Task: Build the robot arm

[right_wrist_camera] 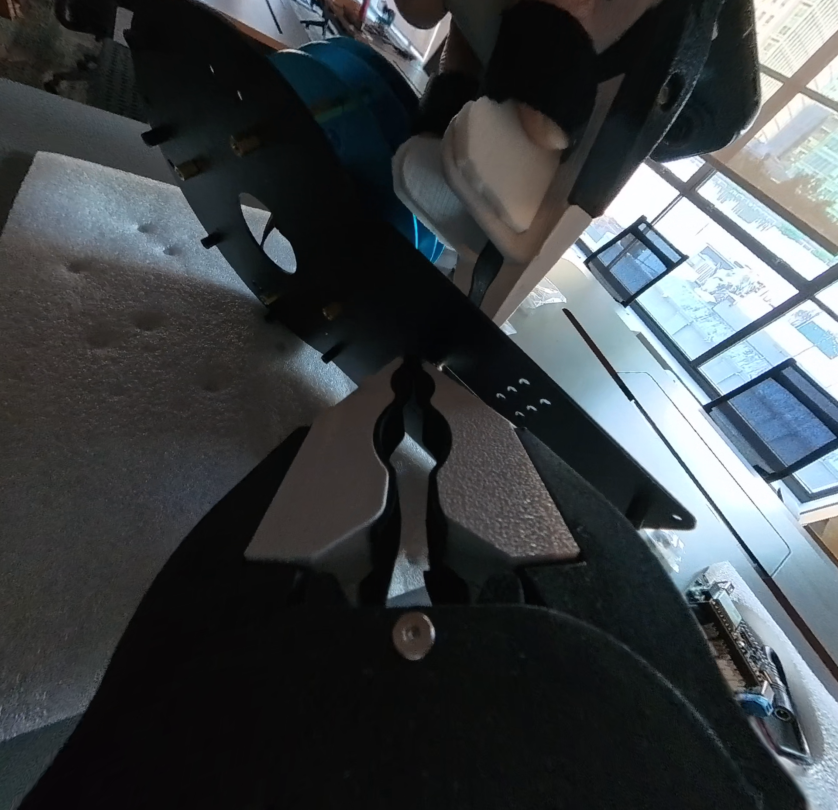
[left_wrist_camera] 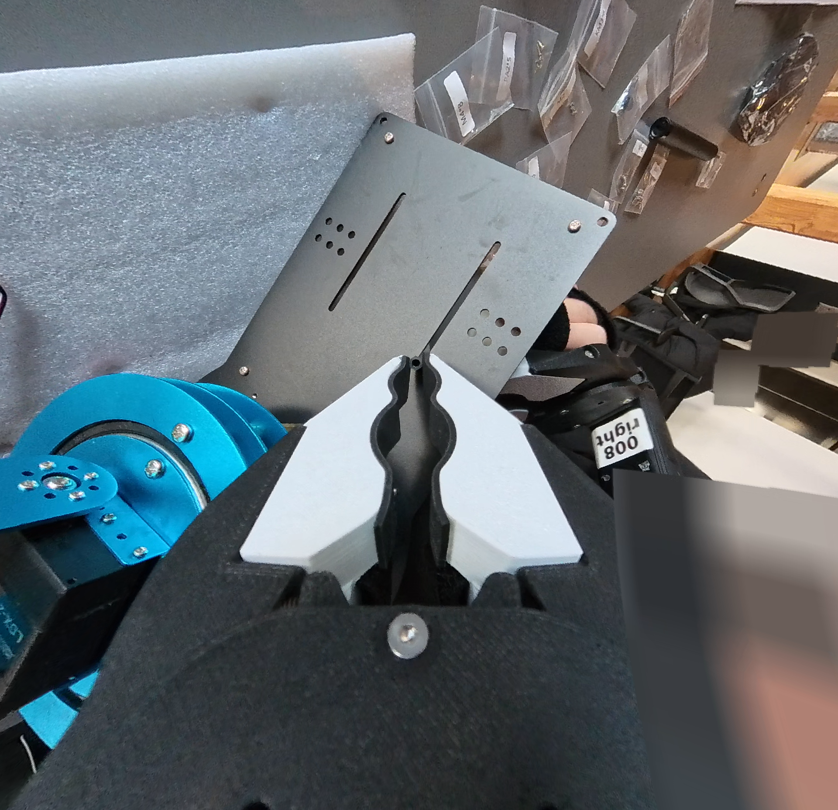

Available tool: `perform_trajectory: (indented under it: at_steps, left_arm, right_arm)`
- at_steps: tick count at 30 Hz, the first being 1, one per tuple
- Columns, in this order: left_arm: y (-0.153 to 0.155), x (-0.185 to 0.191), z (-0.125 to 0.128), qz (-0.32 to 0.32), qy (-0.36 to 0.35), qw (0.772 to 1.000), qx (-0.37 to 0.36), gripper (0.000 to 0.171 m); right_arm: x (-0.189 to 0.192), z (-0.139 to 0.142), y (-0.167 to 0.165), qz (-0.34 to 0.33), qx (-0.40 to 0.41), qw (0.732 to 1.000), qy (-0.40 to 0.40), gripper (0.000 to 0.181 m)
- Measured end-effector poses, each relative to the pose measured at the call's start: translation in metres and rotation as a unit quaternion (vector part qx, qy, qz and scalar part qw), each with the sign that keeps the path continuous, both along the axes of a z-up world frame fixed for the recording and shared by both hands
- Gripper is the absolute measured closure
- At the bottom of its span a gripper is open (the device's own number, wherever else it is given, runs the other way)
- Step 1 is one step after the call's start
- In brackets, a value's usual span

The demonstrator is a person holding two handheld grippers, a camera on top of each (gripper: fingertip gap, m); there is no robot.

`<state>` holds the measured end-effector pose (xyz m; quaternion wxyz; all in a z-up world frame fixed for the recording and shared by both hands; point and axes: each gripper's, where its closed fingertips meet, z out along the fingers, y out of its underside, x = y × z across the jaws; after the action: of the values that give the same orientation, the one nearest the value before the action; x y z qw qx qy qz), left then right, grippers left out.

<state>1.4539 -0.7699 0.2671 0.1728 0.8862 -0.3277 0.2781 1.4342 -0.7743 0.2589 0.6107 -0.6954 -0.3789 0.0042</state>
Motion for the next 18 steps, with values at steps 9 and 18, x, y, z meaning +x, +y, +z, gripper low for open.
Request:
perform_trajectory:
  at_steps: [9,18]
  left_arm:
    - [-0.0001,-0.0003,0.0002,-0.003,0.000,1.000,-0.002,0.168]
    - [-0.0009,-0.0019,0.0003,0.007,0.012,1.000,-0.009,0.168]
  right_arm:
    - [0.0006,-0.0025,0.0007,0.011,-0.028,0.999,-0.022,0.181]
    - [0.0020,-0.0053,0.0027,0.008,-0.079,0.997,-0.025,0.181]
